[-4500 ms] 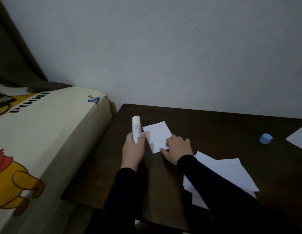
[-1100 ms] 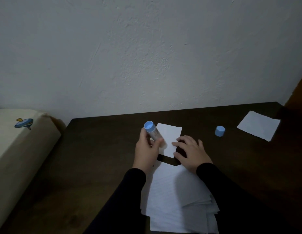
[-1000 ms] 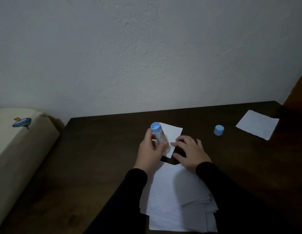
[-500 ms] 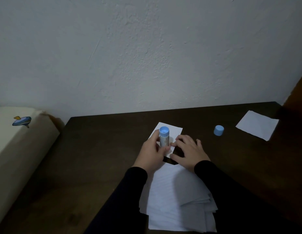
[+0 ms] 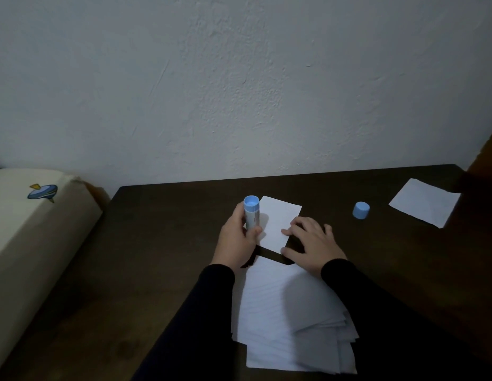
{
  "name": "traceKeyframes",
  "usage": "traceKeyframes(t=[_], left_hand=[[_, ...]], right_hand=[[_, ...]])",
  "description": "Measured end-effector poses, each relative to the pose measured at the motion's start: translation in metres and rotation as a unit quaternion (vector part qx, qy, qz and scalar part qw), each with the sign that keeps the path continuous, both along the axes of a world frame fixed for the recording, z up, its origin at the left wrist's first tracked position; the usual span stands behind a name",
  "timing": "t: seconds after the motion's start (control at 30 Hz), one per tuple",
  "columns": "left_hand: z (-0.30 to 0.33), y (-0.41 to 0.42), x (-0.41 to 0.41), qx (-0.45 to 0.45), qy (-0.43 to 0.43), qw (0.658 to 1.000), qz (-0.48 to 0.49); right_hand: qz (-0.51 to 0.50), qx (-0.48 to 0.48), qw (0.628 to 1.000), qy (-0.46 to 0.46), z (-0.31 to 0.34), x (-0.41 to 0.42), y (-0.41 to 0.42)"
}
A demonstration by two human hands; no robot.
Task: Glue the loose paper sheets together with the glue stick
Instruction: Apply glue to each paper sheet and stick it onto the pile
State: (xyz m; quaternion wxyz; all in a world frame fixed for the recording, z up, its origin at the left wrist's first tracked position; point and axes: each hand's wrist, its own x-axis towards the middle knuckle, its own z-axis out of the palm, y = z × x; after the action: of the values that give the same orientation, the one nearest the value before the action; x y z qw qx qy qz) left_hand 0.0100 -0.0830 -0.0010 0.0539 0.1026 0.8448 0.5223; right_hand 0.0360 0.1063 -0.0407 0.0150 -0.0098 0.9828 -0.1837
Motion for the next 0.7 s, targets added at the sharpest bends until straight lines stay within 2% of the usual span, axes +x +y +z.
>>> traceKeyframes(t=[0.37,0.57,0.7], left_hand=[[-0.001,-0.01,-0.004,0.015,0.02,0.995,0.092],[0.006,-0.016,-0.005,0.11,0.041,0.966,0.23],[0.008,-0.017,-0.005,0.118,0.046,0.966,0.225]], right_hand=[[0.004,0.002,1.0,-0.003,0.001,0.002,0.0],[0.011,-0.006,1.0,-0.012,0.001,0.0,0.0],[0.005,-0.022,1.0,-0.015,0.005,0.003,-0.002]])
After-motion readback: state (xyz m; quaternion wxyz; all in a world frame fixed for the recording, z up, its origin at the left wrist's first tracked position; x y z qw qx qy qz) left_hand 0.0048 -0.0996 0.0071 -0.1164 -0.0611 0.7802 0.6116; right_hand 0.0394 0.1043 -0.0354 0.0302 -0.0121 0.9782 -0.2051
